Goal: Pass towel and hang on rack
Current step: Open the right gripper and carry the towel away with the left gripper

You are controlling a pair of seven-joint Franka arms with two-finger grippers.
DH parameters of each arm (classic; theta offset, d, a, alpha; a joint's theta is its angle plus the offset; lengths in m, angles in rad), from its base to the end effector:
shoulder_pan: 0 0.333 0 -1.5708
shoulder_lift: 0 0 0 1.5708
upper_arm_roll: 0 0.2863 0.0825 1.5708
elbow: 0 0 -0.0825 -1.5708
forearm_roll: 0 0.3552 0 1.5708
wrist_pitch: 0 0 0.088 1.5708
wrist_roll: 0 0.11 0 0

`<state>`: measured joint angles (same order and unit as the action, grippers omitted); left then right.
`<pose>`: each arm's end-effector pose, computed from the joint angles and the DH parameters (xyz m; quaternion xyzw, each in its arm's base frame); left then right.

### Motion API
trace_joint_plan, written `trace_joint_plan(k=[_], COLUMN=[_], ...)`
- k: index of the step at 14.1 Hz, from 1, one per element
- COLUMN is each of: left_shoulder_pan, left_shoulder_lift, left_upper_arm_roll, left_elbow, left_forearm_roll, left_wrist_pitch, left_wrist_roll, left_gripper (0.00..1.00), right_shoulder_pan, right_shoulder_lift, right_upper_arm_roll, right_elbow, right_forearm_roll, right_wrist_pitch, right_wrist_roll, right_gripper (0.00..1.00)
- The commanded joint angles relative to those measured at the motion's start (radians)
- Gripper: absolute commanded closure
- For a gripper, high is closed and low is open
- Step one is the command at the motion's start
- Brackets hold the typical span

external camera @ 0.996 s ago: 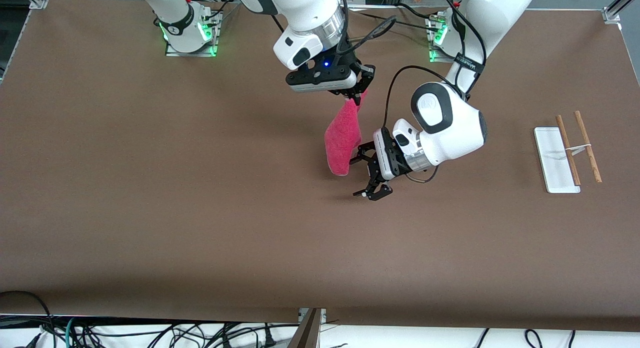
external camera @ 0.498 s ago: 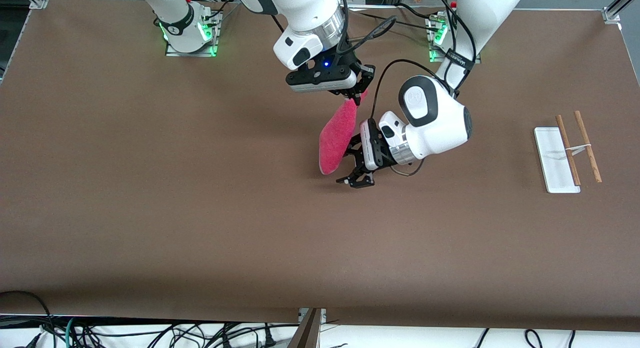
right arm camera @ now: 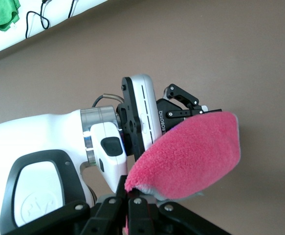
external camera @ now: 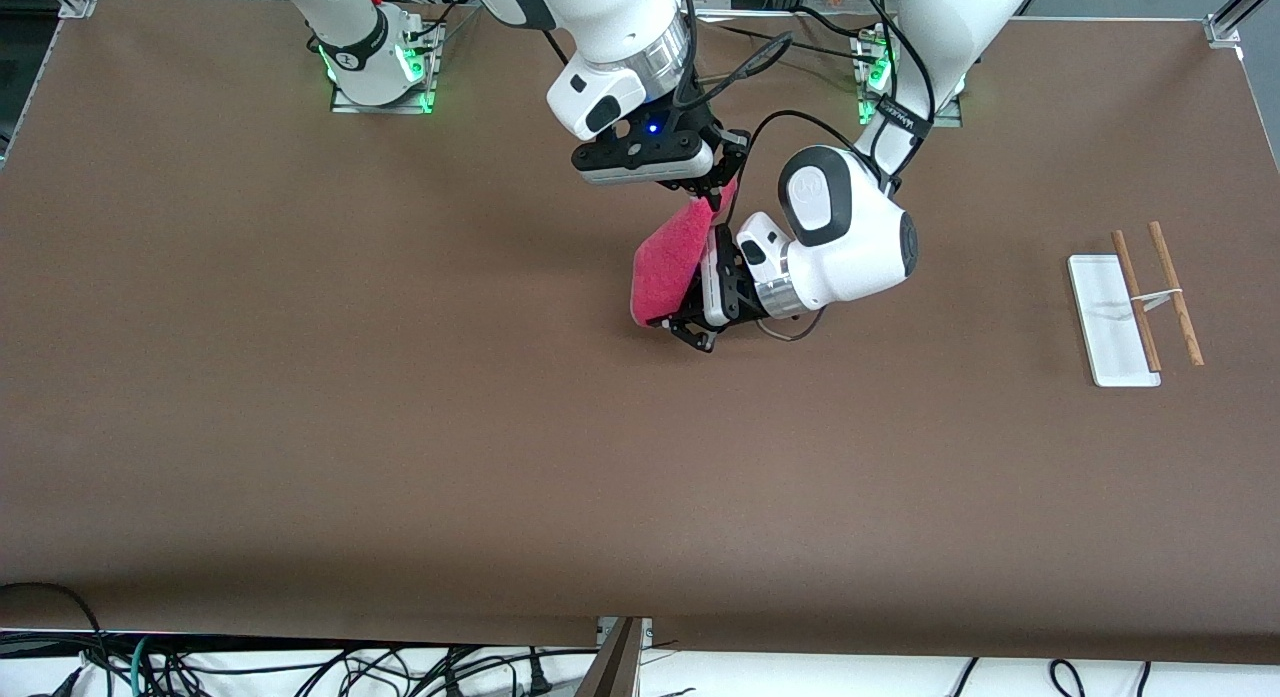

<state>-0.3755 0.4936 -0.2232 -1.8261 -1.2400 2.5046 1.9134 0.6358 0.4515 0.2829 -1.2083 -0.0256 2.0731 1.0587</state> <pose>0.5286 -0.3420 0.2764 0.6654 -0.6065 0.3124 0.3030 0.4499 0.5129 0.5488 -0.9717 0.0908 -0.0801 0.2026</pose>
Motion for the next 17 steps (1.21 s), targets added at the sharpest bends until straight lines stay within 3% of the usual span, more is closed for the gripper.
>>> trace_joint_plan(k=[1, 7, 8, 9, 11, 12, 17], left_shoulder_pan=[0.016, 0.134, 0.156, 0.176, 0.226, 0.254, 0.368], left_shoulder_lift=[-0.01, -0.052, -0.061, -0.073, -0.108, -0.133, -0.213], left_upper_arm_roll=[-0.001, 0.01, 0.012, 0.013, 0.021, 0.019, 0.021], left_elbow=[-0.021, -0.027, -0.027, -0.028, -0.047, -0.059, -0.079], left_forearm_roll=[0.019, 0.076, 0.077, 0.077, 0.102, 0.132, 0.261], left_wrist_pitch=[-0.029, -0.156, -0.176, -0.2, -0.253, -0.263, -0.351], left_wrist_roll=[0.015, 0.012, 0.01, 0.009, -0.003, -0.02, -0.079], left_gripper=[1.0, 1.0, 1.0, 1.0, 1.0, 1.0, 1.0], right_shoulder_pan=[0.005, 0.005, 0.005, 0.005, 0.005, 0.005, 0.001], right_shoulder_lift=[0.0, 0.0, 0.0, 0.0, 0.0, 0.0, -0.004], right_upper_arm_roll=[0.001, 0.001, 0.001, 0.001, -0.001, -0.001, -0.002], right_elbow=[0.013, 0.013, 0.013, 0.013, 0.013, 0.013, 0.013], right_forearm_roll=[-0.005, -0.005, -0.005, -0.005, -0.014, -0.017, -0.013], right_wrist_pitch=[-0.016, -0.014, -0.014, -0.016, -0.016, -0.015, -0.019], right_wrist_roll=[0.014, 0.014, 0.014, 0.014, 0.003, -0.015, -0.037], right_gripper=[1.0, 1.0, 0.95, 0.72, 0.38, 0.0, 0.0])
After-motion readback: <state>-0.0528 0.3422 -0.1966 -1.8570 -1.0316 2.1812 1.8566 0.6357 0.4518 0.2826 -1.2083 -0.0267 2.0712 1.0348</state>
